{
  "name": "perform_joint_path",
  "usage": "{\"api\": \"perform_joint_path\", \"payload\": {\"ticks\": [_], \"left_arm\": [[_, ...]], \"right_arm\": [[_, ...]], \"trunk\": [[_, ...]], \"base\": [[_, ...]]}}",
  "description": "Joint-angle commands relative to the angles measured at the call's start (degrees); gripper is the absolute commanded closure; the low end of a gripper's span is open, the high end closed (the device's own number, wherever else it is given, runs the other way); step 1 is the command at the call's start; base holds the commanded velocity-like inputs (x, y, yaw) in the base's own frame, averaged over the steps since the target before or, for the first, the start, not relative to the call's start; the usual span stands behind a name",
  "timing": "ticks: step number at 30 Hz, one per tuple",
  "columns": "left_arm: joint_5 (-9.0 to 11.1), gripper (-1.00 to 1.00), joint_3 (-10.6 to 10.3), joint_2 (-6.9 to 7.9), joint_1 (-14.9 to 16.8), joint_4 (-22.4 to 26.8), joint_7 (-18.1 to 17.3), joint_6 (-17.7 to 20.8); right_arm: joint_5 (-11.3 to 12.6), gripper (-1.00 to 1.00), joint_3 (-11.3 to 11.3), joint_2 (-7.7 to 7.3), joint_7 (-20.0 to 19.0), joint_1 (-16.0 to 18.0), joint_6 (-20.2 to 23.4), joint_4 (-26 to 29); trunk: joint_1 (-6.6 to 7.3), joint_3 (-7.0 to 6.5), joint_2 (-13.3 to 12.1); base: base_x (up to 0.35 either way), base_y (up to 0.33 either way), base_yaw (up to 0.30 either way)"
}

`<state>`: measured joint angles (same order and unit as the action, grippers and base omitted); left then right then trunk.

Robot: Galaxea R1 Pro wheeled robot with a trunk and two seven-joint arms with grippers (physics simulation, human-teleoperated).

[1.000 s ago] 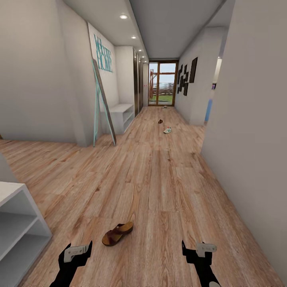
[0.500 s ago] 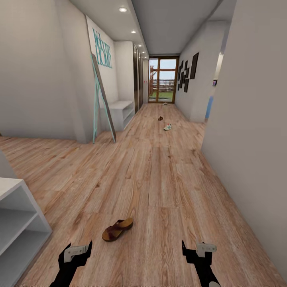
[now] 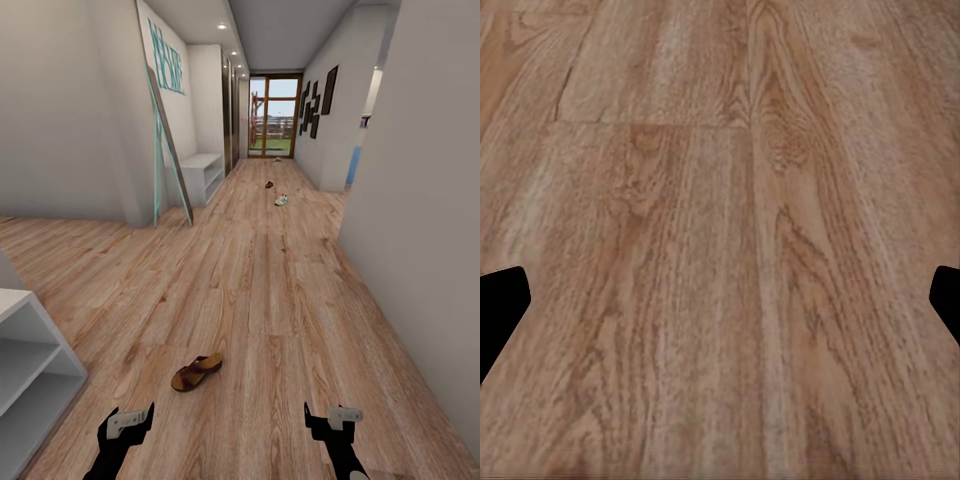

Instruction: Pick up the two gym shoes and the two sandals from the corridor floor and place them onto the hallstand (shoe rack) in the corridor, making sure they are on the rack and not on the floor. Arrange them so the two gym shoes are next to each other and the two sandals are next to each other.

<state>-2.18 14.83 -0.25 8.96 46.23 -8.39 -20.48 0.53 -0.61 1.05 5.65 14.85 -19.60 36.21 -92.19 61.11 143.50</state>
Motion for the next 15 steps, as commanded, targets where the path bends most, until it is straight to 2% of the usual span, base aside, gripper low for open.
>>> {"api": "perform_joint_path", "payload": {"ticks": [1,15], "left_arm": [[0.0,-1.0,0.0,0.01,0.0,0.0,0.0,0.0],[0.1,-1.0,-0.1,0.05,0.0,0.0,0.0,0.0]], "right_arm": [[0.0,-1.0,0.0,0.0,0.0,0.0,0.0,0.0],[0.0,-1.0,0.0,0.0,0.0,0.0,0.0,0.0]], "trunk": [[0.0,0.01,0.0],[0.0,0.01,0.0]], "base": [[0.0,0.0,0.0],[0.0,0.0,0.0]]}}
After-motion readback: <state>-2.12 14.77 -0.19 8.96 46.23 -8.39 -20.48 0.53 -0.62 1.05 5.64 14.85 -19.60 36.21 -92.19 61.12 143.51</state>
